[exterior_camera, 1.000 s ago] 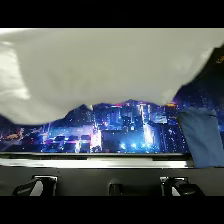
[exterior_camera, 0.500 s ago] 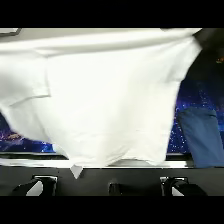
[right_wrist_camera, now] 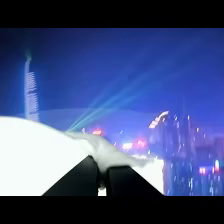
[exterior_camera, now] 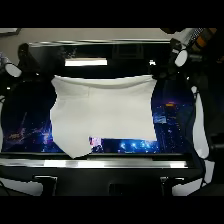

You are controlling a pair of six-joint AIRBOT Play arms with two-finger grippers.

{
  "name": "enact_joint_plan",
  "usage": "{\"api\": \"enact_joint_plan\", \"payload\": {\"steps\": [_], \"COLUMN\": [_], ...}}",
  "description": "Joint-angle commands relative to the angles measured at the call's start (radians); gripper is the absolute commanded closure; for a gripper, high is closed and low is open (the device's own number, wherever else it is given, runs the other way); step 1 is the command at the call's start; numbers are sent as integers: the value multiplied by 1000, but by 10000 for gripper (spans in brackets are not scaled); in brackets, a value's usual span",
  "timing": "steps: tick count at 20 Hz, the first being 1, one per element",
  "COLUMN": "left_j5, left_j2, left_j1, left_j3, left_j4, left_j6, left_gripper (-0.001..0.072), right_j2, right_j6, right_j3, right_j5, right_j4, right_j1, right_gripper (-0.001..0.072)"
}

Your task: Fold the clothes and pants, and hang the long-sleeved shirts on hangers.

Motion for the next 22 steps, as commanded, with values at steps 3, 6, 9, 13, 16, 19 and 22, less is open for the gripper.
{"api": "enact_joint_plan", "payload": {"steps": [3, 6, 9, 13, 16, 19, 22], "left_j5": [149, 47, -134, -247, -319, -373, -447], "left_j2": [-135, -132, -131, -133, -143, -159, -179], "left_j1": [-26, -11, 19, 70, 69, 57, 46], "left_j3": [1, 1, 1, 0, -3, -3, -3], "left_j4": [0, 1, 32, 53, 53, 52, 54], "left_j6": [17, 50, 68, 72, 116, 120, 119], "left_gripper": [692, 691, 692, 691, 690, 690, 690], "right_j2": [-117, -117, -117, -135, -172, -212, -239], "right_j6": [33, 37, 36, 36, 36, 35, 36], "right_j3": [2, 2, 1, 1, -1, -2, -3], "right_j5": [-171, -50, 104, 241, 307, 356, 372], "right_j4": [-51, -61, -93, -133, -132, -129, -113], "right_j1": [0, 0, 0, 0, 0, 0, 0], "right_gripper": [688, 688, 687, 687, 687, 686, 686]}}
